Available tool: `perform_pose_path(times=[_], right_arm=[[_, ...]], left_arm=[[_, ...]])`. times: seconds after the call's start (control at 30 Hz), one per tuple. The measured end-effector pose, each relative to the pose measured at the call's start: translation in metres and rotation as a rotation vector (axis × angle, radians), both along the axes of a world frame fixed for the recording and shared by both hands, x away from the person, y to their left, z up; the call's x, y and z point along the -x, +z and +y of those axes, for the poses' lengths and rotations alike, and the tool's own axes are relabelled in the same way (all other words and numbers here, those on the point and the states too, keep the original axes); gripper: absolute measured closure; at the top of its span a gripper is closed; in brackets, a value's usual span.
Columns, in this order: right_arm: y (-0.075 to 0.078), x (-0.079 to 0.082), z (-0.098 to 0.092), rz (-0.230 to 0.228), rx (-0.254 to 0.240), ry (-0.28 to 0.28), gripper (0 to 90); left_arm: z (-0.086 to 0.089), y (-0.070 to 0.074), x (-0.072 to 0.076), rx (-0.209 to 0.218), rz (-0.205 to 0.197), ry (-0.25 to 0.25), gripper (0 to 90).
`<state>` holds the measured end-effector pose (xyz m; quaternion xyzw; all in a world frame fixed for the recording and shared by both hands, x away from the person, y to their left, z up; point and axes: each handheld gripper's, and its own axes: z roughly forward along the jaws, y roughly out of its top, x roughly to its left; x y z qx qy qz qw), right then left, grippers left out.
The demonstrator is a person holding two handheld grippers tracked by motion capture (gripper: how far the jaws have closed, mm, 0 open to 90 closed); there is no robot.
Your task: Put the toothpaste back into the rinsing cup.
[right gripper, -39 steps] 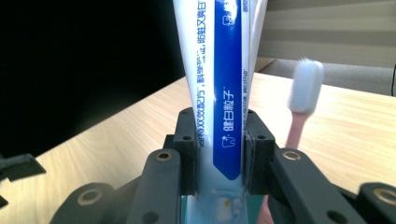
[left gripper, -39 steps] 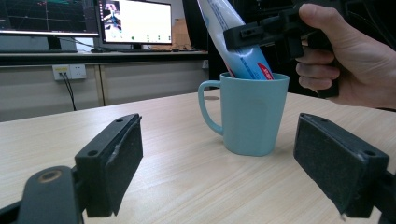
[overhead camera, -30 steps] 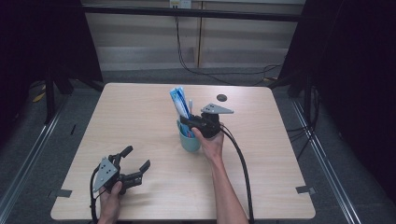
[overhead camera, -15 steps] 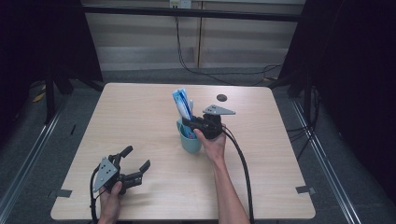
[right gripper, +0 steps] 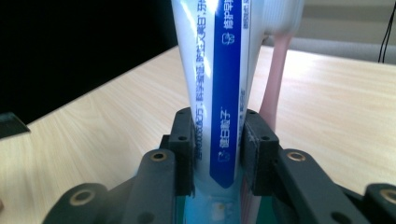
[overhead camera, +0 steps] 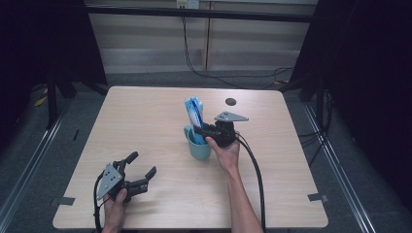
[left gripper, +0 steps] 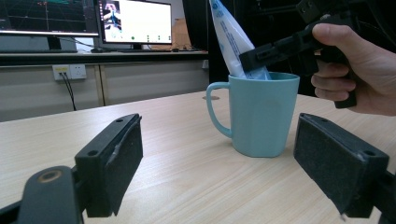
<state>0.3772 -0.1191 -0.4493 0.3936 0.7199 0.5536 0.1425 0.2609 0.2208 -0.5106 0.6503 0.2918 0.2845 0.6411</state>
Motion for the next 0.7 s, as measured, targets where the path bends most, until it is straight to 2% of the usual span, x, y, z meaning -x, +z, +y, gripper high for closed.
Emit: perform_pose_path(times=[0.03, 0.17, 0.37, 0.7], right_arm=[[-0.002, 0.000, 0.000, 0.009, 0.015, -0.001, 67.7], [-0.003, 0.002, -0.002, 0.011, 0.014, 0.008, 65.7], [-0.003, 0.007, -0.009, -0.002, -0.012, -0.007, 58.3], [0.003, 0.013, -0.017, 0.007, -0.021, -0.013, 45.6]], left_arm=[[0.000, 0.000, 0.000, 0.000, 0.000, 0.000, 15.8], [0.000, 0.000, 0.000, 0.000, 0.000, 0.000, 15.8], [0.000, 0.000, 0.000, 0.000, 0.000, 0.000, 15.8], [0.000, 0.000, 0.000, 0.000, 0.000, 0.000, 15.8]])
